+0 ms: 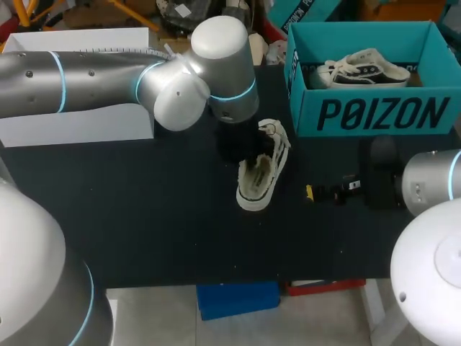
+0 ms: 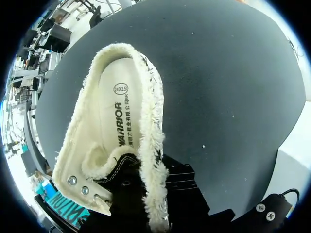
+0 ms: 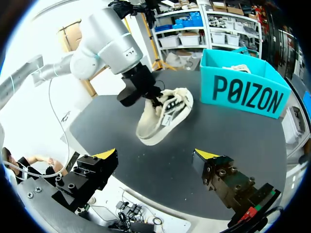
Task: Take the shoe out of the shoebox, open the shoe tongue, remove and reinsert the insole, then place the shoe into the shoebox
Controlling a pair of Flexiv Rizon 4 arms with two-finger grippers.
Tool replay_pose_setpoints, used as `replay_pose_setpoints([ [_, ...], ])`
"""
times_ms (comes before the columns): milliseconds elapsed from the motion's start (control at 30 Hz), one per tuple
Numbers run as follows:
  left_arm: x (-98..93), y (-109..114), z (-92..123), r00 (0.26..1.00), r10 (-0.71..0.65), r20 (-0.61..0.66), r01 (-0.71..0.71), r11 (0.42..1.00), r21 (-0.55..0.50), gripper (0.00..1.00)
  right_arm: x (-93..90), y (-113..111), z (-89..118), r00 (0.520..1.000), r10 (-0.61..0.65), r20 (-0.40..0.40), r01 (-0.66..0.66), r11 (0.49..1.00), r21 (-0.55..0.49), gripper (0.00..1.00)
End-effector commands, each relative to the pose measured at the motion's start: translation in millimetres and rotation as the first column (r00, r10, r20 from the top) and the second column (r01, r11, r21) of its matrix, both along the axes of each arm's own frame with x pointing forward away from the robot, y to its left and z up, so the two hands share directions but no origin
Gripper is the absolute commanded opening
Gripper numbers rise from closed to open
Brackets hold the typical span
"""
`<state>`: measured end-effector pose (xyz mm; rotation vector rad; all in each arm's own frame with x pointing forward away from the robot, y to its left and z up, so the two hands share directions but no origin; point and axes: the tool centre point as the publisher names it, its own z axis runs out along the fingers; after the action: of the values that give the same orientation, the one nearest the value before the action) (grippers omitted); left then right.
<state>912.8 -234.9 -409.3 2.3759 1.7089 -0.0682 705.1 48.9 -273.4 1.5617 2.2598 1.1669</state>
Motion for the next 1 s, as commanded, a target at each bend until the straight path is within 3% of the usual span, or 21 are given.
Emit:
replay_pose_setpoints([
  [33,0.6,5,15,1.000,0.005,0.003,-0.005,0.999,-0.033,0.00,-0.4,0,-2,1.000,0.000,0.002,0.000,1.000,0.003,1.00],
  [133,-1.8,7,40,0.999,0.022,0.023,-0.021,0.998,-0.053,0.00,-0.4,0,-2,1.000,0.000,0.002,0.000,1.000,0.003,1.00],
  [333,-4.4,8,108,0.990,0.109,0.086,-0.097,0.985,-0.141,0.00,-0.4,0,-2,1.000,0.000,0.002,0.000,1.000,0.003,1.00],
  [533,-4.6,16,169,0.946,0.311,0.094,-0.287,0.935,-0.208,0.00,-0.4,0,-2,1.000,0.000,0.002,0.000,1.000,0.003,1.00],
  [667,5.0,33,199,0.853,0.519,0.055,-0.481,0.823,-0.302,0.00,-0.4,0,-2,1.000,0.000,0.002,0.000,1.000,0.003,1.00],
  [800,20.0,64,219,0.743,0.669,0.012,-0.620,0.694,-0.366,0.00,-0.4,0,-2,1.000,0.000,0.002,0.000,1.000,0.003,1.00],
  [1000,37.5,134,238,0.583,0.812,-0.029,-0.754,0.528,-0.391,0.00,-0.4,0,-2,1.000,0.000,0.002,0.000,1.000,0.003,1.00],
])
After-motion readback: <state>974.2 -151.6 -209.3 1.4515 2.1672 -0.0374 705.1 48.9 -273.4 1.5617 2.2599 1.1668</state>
